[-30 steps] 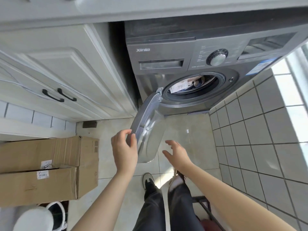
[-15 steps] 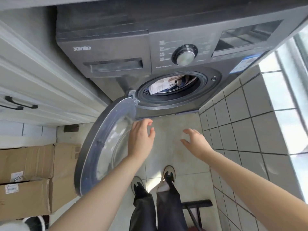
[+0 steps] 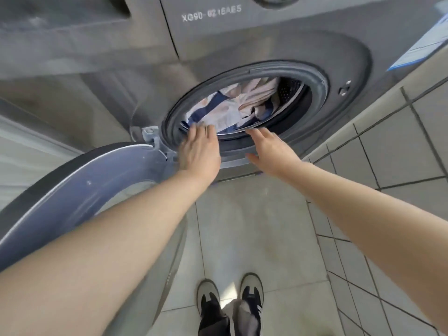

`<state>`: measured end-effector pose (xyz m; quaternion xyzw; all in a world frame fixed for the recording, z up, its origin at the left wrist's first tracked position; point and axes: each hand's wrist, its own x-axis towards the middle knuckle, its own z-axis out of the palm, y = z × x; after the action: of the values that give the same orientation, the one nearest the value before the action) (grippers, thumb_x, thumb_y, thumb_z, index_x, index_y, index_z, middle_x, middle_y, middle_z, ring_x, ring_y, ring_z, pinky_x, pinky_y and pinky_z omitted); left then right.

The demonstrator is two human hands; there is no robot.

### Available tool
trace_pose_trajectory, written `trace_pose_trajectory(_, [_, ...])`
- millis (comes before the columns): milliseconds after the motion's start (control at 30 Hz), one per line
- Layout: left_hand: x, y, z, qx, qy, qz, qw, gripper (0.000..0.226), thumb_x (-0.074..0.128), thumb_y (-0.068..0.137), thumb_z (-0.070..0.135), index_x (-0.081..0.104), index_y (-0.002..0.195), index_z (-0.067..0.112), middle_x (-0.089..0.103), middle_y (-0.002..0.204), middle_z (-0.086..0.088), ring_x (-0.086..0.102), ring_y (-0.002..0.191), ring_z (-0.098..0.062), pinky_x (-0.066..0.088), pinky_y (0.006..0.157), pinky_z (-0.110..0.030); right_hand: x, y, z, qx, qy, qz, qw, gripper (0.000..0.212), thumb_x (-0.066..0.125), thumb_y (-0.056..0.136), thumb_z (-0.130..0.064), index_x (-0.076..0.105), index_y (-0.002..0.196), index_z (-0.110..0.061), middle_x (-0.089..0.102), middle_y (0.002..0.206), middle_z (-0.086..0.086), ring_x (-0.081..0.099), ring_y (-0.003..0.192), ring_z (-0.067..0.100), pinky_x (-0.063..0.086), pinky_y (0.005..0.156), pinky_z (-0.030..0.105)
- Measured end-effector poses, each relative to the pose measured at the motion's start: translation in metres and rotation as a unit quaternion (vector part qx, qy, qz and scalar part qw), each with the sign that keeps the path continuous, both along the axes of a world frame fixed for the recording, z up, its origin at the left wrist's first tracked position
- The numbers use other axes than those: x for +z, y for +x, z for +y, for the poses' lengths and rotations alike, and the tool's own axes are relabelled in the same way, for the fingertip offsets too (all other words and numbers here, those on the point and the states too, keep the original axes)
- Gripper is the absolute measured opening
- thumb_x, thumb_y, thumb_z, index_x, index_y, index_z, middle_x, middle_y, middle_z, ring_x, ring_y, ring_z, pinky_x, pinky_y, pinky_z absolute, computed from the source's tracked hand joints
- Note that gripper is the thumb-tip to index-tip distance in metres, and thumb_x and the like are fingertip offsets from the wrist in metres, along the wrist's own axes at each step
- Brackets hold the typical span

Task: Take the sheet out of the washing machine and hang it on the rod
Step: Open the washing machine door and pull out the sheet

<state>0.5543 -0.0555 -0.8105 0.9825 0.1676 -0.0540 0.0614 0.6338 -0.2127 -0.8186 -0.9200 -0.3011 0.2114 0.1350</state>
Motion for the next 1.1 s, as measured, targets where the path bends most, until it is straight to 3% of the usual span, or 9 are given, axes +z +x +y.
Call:
trace_pose_trajectory(167, [-0.047,0.050,0.014,0.011,0.145,0.089,0.985,0.064,0.038,0.101,0.021,0.004,0.153,0.004,-0.002,0.161,-0.019,-0.001,0.147,-0.043,0.013,0.118,-0.047,-0.037,0.035,0.039,0.049,-0.014,-0.086,0.995,0.077,0.061,0.092,-0.028,0.014,0.152,-0.015,0.023,0.153,0.012,0.030,0.135,0.036,0.032,0.108,0.042])
trace_pose_trajectory(400, [-0.066,0.086,0.041,-0.009,0.236,0.153,0.960,0.070,0.034,0.102,0.026,-0.011,0.153,0.008,0.001,0.159,-0.027,0.018,0.141,-0.049,0.021,0.112,-0.054,-0.066,0.075,0.081,0.063,-0.030,-0.128,0.989,0.089,0.060,0.091,-0.016,-0.003,0.153,-0.028,0.000,0.160,0.008,0.016,0.142,0.040,0.035,0.109,0.049])
trace_pose_trajectory(500, [-0.072,0.092,0.050,0.017,0.184,0.170,0.968,0.072,0.035,0.100,0.021,-0.013,0.153,0.016,-0.007,0.160,-0.023,0.027,0.138,-0.049,0.030,0.106,-0.054,-0.077,0.081,0.094,0.078,-0.052,-0.139,0.986,0.092,0.060,0.090,-0.009,-0.004,0.152,-0.035,0.000,0.160,0.006,0.015,0.142,0.040,0.036,0.108,0.050])
trace_pose_trajectory(600, [-0.081,0.094,0.051,0.004,0.130,0.154,0.979,0.064,0.033,0.099,0.011,0.001,0.155,0.011,0.001,0.159,-0.025,0.034,0.133,-0.051,0.036,0.103,-0.050,-0.085,0.081,0.102,0.070,-0.058,-0.172,0.981,0.080,0.060,0.089,-0.012,0.015,0.150,-0.036,0.017,0.155,0.007,0.025,0.136,0.039,0.040,0.101,0.050])
trace_pose_trajectory(667, [-0.085,0.091,0.044,-0.020,0.115,0.121,0.986,0.051,0.031,0.100,0.003,0.019,0.149,-0.003,0.025,0.151,-0.028,0.042,0.127,-0.049,0.043,0.096,-0.048,-0.085,0.079,0.105,0.067,-0.068,-0.200,0.975,0.067,0.059,0.088,-0.010,0.031,0.146,-0.030,0.032,0.146,0.009,0.035,0.128,0.039,0.042,0.095,0.049])
trace_pose_trajectory(833, [-0.080,0.084,0.032,-0.111,0.164,0.119,0.973,0.043,0.037,0.094,-0.006,0.041,0.136,-0.006,0.046,0.130,-0.029,0.046,0.122,-0.047,0.048,0.090,-0.049,-0.078,0.072,0.103,0.097,-0.027,-0.184,0.978,0.038,0.051,0.089,-0.001,0.052,0.126,-0.011,0.043,0.132,0.015,0.055,0.106,0.038,0.041,0.070,0.039])
trace_pose_trajectory(967, [-0.054,0.077,0.021,-0.124,0.149,0.092,0.977,0.049,0.048,0.086,-0.012,0.044,0.134,-0.005,0.048,0.129,-0.026,0.044,0.123,-0.046,0.047,0.091,-0.048,-0.060,0.064,0.082,0.095,0.002,-0.190,0.977,0.040,0.047,0.087,0.002,0.056,0.124,-0.008,0.044,0.132,0.019,0.052,0.106,0.042,0.042,0.082,0.047])
trace_pose_trajectory(1033, [-0.043,0.065,0.015,-0.124,0.122,0.031,0.984,0.043,0.059,0.081,-0.011,0.053,0.123,-0.006,0.053,0.120,-0.022,0.050,0.118,-0.040,0.051,0.082,-0.042,-0.052,0.055,0.067,0.069,0.014,-0.214,0.974,0.042,0.054,0.080,0.004,0.059,0.121,-0.005,0.050,0.128,0.023,0.055,0.099,0.046,0.043,0.081,0.051])
trace_pose_trajectory(1100, [-0.029,0.048,0.006,-0.125,0.113,-0.033,0.985,0.032,0.077,0.064,-0.006,0.065,0.093,-0.005,0.062,0.092,-0.018,0.062,0.092,-0.036,0.053,0.058,-0.036,-0.046,0.045,0.050,0.039,0.038,-0.211,0.976,0.047,0.064,0.070,0.006,0.062,0.116,-0.004,0.057,0.117,0.024,0.059,0.090,0.045,0.045,0.079,0.052])
